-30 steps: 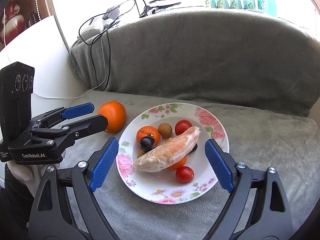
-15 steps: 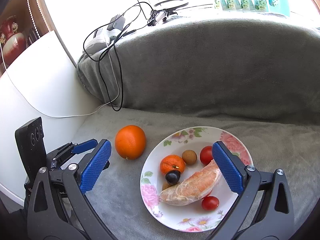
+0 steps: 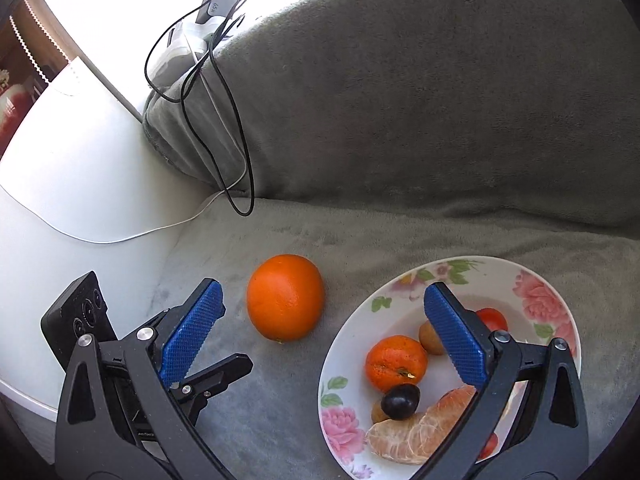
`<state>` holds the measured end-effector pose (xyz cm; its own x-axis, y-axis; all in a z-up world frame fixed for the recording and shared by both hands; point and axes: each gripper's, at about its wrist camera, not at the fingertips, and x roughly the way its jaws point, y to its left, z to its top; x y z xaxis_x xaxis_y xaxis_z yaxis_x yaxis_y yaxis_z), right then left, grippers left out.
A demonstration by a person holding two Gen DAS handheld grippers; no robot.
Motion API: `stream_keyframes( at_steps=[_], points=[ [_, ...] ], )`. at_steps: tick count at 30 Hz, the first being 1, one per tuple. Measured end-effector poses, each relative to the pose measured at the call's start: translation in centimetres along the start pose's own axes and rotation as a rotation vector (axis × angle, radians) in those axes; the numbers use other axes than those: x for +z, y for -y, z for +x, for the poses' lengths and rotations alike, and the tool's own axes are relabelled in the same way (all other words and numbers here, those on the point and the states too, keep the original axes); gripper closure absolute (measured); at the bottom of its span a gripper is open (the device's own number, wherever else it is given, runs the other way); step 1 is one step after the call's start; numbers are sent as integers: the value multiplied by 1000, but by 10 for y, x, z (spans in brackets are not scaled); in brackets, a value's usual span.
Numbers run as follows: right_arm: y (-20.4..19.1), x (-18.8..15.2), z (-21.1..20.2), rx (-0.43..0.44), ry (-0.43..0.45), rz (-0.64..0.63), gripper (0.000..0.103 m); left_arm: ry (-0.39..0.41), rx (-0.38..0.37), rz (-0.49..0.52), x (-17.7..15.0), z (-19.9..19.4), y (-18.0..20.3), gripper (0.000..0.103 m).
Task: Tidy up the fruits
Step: 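Close both grippers around the large orange from opposite sides, then lift the large orange with both grippers and carry it over the plate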
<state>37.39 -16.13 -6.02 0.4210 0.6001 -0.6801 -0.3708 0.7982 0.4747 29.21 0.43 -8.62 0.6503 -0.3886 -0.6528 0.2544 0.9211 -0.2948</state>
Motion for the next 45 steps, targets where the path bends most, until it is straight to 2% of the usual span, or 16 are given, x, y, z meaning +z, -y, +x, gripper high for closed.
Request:
stream_keyframes(
  at_steps=[7, 14, 18, 21, 24, 26, 30, 32, 45],
  points=[
    [-11, 6, 29, 38, -68, -22, 2, -24, -51, -58, 4, 11, -6, 22],
    [-28, 6, 51, 64, -126, -64, 15, -44, -88, -87, 4, 20, -11, 24],
    [-34, 5, 63, 54, -149, -77, 17, -53, -105, -105, 5, 21, -16, 24],
    [-36, 4, 70, 48, -167, -84, 24, -58, -112, -112, 6, 23, -17, 25],
    [-38, 2, 78, 33, -177, -92, 24, -63, -115, -116, 5, 24, -18, 28],
    [-40, 1, 81, 32, -185, -94, 28, -64, -110, -120, 6, 26, -21, 28],
    [-38, 0, 87, 28, -198, -96, 32, -71, -112, -121, 6, 27, -19, 35],
    [-38, -1, 90, 22, -199, -99, 32, -78, -116, -117, 6, 27, -18, 43],
    [-34, -5, 78, 19, -177, -85, 36, -69, -80, -86, 9, 24, -4, 43]
  ],
)
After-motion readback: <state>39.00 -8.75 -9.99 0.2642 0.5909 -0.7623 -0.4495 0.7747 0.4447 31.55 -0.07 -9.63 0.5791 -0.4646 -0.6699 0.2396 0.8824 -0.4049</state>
